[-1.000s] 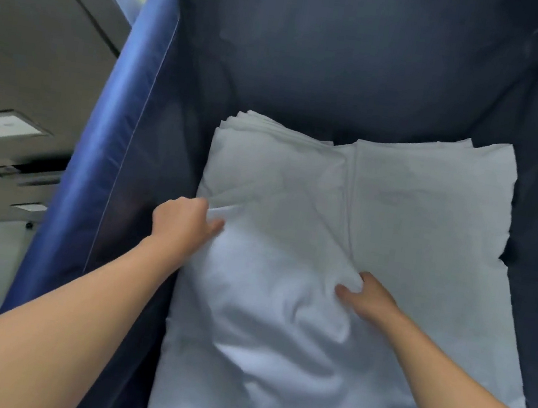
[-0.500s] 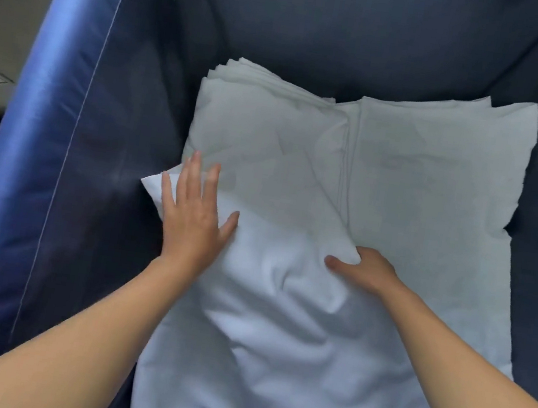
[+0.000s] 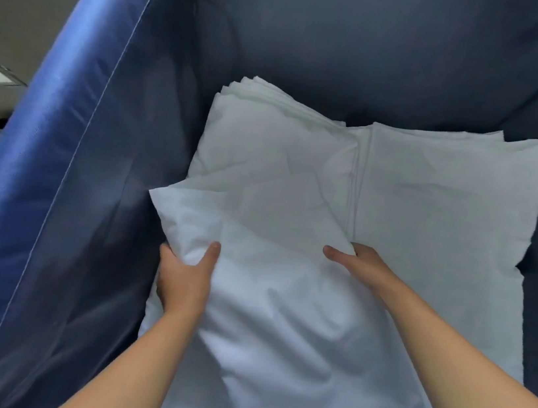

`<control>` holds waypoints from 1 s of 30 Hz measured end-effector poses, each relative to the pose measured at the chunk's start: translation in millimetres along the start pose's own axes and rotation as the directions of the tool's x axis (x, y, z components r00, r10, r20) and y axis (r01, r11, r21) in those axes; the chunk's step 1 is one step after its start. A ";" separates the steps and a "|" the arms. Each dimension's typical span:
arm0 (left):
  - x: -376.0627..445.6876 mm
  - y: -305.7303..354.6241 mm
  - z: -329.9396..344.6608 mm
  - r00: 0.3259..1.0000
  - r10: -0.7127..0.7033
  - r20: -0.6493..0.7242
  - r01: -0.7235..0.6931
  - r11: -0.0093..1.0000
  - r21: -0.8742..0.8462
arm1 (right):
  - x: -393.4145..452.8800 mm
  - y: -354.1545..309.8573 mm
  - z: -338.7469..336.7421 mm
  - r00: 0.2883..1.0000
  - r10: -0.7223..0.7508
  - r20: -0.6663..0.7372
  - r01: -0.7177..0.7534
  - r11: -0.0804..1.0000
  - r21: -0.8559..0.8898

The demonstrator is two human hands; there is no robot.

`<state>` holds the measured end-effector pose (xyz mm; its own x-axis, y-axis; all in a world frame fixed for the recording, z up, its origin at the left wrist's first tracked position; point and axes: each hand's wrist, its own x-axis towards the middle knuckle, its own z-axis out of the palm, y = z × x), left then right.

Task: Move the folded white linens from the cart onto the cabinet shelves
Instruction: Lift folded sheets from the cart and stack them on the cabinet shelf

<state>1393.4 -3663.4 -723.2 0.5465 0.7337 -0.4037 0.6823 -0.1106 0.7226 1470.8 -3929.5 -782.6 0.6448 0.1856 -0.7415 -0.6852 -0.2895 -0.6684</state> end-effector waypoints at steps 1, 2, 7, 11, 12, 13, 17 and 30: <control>4.1 -1.9 -1.5 1.000 -0.021 0.012 0.021 1.000 -0.018 | 4.7 -4.9 5.5 0.999 -0.046 -0.003 0.046 0.999 0.013; 8.6 -4.1 -3.7 0.999 -0.045 0.029 0.046 0.998 -0.037 | 10.8 -7.7 10.1 0.997 -0.074 -0.003 0.074 0.997 0.014; 25.3 -14.4 -12.7 0.978 -0.176 0.109 0.191 0.971 -0.147 | 28.3 -16.3 14.2 0.993 0.002 0.114 -0.014 0.995 0.104; 24.9 -18.5 -13.7 0.955 -0.261 0.141 0.288 0.928 -0.235 | 35.6 -23.1 12.6 0.970 0.121 0.211 -0.121 0.993 -0.013; 25.1 -18.2 -13.2 0.951 -0.273 0.145 0.302 0.921 -0.247 | 36.3 -24.6 15.6 0.975 0.110 0.193 -0.099 0.993 -0.065; 25.4 -17.2 -12.6 0.948 -0.280 0.152 0.311 0.917 -0.250 | 35.1 -25.7 18.4 0.983 0.086 0.161 -0.071 0.993 -0.098; 20.9 -9.1 -8.1 0.945 -0.269 0.185 0.308 0.921 -0.240 | 21.4 -21.6 14.7 0.999 -0.005 0.035 0.008 0.996 -0.086; -36.6 135.4 147.7 0.768 0.044 0.639 0.111 0.973 -0.200 | -113.2 -35.4 -146.8 0.786 -0.182 -0.591 0.173 0.982 -0.071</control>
<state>1537.6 -3804.2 -693.5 0.7599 0.1306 -0.6368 0.6275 0.1082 0.7711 1471.8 -4078.1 -666.3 0.8314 -0.3560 -0.4265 -0.5372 -0.3191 -0.7807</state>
